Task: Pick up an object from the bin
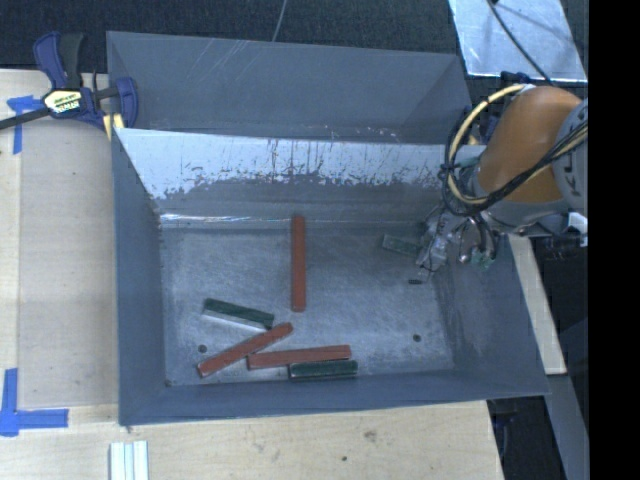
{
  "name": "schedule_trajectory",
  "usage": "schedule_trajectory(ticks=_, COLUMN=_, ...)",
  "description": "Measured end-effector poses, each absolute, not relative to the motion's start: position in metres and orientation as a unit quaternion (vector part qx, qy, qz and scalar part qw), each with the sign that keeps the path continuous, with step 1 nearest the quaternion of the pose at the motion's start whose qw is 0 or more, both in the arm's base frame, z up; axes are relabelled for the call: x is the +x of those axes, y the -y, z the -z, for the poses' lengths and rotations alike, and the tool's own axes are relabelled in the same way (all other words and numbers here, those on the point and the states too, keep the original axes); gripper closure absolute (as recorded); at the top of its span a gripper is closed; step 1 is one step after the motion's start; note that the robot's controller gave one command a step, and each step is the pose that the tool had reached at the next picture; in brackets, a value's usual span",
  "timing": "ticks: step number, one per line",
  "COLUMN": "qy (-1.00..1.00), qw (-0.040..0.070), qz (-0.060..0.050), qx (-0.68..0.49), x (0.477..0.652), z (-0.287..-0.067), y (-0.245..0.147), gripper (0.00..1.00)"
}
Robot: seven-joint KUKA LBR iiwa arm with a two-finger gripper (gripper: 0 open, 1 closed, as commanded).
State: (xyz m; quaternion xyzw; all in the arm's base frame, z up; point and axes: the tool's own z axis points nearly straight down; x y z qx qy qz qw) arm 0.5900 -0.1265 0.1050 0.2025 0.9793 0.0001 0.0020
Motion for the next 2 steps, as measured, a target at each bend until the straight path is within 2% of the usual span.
schedule_trajectory(ticks=1, qy=-0.979, qw=0.005, qz=0.0, qx=0.201, x=0.5926, z=-0.1138, y=0.127, gripper=1.0)
schedule_trajectory(ticks=2, qy=-0.98, qw=0.003, qz=0.0, qx=0.201, x=0.5917, z=-0.1144, y=0.1269, gripper=1.0)
